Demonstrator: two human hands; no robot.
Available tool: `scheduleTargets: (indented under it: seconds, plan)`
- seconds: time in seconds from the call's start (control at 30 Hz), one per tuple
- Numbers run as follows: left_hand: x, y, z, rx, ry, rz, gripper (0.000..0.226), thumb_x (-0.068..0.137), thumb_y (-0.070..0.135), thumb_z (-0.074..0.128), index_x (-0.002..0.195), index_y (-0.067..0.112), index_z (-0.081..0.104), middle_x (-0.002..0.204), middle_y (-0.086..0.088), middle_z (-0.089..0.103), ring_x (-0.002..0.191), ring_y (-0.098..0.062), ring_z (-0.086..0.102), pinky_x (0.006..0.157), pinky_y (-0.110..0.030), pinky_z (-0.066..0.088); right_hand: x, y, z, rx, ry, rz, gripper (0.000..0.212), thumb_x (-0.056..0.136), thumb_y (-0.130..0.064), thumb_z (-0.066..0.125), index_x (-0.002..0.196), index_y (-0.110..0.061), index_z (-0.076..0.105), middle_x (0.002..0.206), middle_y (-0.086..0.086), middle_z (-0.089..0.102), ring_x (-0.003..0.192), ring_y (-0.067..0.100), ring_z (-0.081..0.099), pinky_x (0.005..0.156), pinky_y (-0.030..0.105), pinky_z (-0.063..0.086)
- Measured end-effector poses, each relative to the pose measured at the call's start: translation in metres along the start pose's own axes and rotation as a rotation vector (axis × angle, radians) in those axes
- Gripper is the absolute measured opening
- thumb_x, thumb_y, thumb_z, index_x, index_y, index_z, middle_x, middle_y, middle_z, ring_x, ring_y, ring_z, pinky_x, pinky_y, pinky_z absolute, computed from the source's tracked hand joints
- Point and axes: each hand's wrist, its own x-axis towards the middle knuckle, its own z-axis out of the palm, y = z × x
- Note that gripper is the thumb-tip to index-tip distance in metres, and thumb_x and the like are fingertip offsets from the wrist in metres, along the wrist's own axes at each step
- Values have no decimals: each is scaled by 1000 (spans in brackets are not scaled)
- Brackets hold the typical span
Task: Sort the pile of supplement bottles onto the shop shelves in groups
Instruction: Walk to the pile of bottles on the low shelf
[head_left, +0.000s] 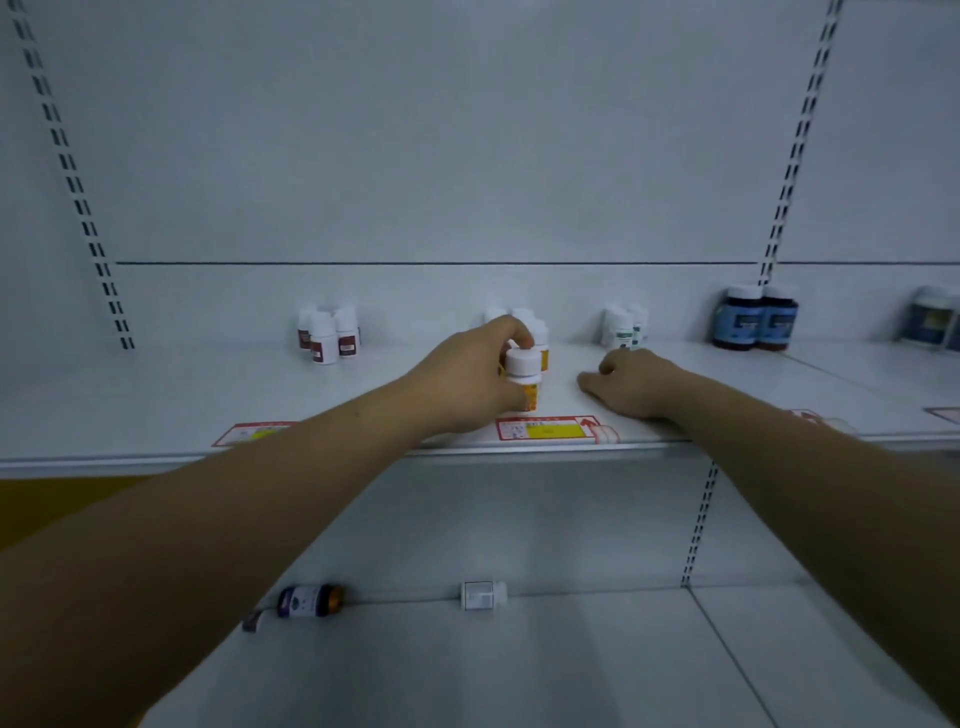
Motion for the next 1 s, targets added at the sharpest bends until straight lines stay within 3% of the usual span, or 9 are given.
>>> scheduleTargets:
  seconds: [0.27,0.53,0.67,1.0]
  plan:
    - [33,-4,18,301,89,-24,56,76,37,75,126,27,50,134,0,45,120,-19,39,95,-30,35,8,3,9,-30,20,-3,72,89,-68,32,141,-19,39,146,16,35,128,36,40,108,48,34]
    - [60,-13,32,304,98,-80,56,84,31,69,134,26,45,137,-5,43,120,-23,43,102,-37,40,10,4,11,-50,22,-3,70,89,-66,31,142,-21,37,150,14,31,132,36,35,109,50,31]
    - [63,-13,35,274,100,-89,58,86,29,67,138,24,42,139,-5,42,120,-23,44,101,-34,38,8,3,10,-41,22,-6,69,90,-65,32,144,-20,35,152,14,29,135,36,33,110,50,29]
    - [17,-12,8,214,35,-150,65,89,39,62,144,23,34,152,1,30,135,-17,34,109,-29,26,-7,-7,-9,55,124,-115,65,91,-59,43,141,-17,40,143,11,45,126,31,46,105,45,39]
